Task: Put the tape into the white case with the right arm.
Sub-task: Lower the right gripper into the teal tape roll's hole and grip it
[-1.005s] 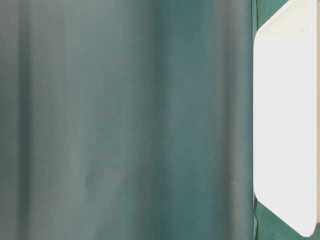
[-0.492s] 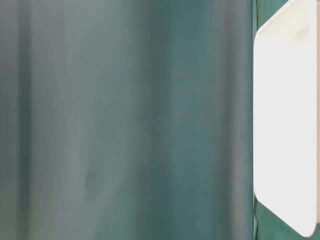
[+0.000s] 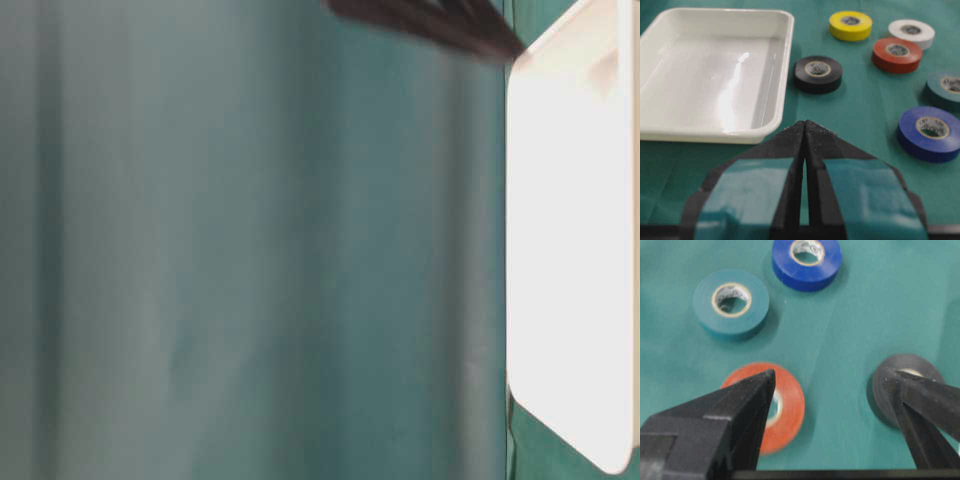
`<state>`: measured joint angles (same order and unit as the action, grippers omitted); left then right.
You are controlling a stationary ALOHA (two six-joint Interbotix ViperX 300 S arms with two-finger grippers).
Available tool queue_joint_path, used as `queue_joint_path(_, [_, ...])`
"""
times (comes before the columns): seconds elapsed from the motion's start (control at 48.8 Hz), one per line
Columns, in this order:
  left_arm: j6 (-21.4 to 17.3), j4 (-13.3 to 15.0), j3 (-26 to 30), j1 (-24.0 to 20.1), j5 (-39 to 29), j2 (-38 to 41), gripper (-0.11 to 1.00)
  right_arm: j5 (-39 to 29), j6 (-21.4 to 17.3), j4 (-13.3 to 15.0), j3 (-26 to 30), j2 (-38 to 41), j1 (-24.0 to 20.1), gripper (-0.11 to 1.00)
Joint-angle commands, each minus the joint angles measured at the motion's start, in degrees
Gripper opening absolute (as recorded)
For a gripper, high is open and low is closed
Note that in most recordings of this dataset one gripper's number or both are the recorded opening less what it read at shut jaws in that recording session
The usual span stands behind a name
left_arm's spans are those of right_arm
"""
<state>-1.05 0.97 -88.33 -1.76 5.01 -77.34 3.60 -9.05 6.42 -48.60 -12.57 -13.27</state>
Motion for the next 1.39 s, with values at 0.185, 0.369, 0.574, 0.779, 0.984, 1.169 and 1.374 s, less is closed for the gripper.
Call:
queue_joint_path(0.185, [0.0, 0.1, 0.7, -0.2, 0.5, 0.1, 0.0, -4.1, -0.1, -0.1, 14.0, 12.5, -1.7, 0.86])
queue_joint_path(0.369, [0.1, 0.1, 0.7, -0.2, 0.4, -0.4, 0.0, -7.4, -0.2, -0.2, 20.0, 17.3, -2.9, 0.86])
queue_joint_path(0.574, [0.3, 0.1, 0.6, -0.2, 0.1, -0.9, 0.0, -8.2, -0.9, -0.1, 24.3, 20.7, -4.1, 0.86])
queue_joint_path(0.779, [0.3, 0.1, 0.6, -0.2, 0.1, -0.9, 0.0, -8.4, -2.1, -0.2, 26.1, 22.5, -4.6, 0.86])
queue_joint_path(0.984, [0.4, 0.1, 0.5, -0.2, 0.1, -0.9, 0.0, -9.3, -2.1, 0.0, 26.3, 22.9, -4.6, 0.86])
queue_joint_path(1.169, [0.4, 0.1, 0.5, -0.2, 0.1, -0.9, 0.0, -9.2, -2.1, 0.1, 26.2, 24.4, -4.6, 0.86])
queue_joint_path(1.374, [0.4, 0.1, 0.4, -0.2, 0.1, -0.9, 0.0, -8.9, -2.2, 0.2, 26.2, 27.2, -4.6, 0.86])
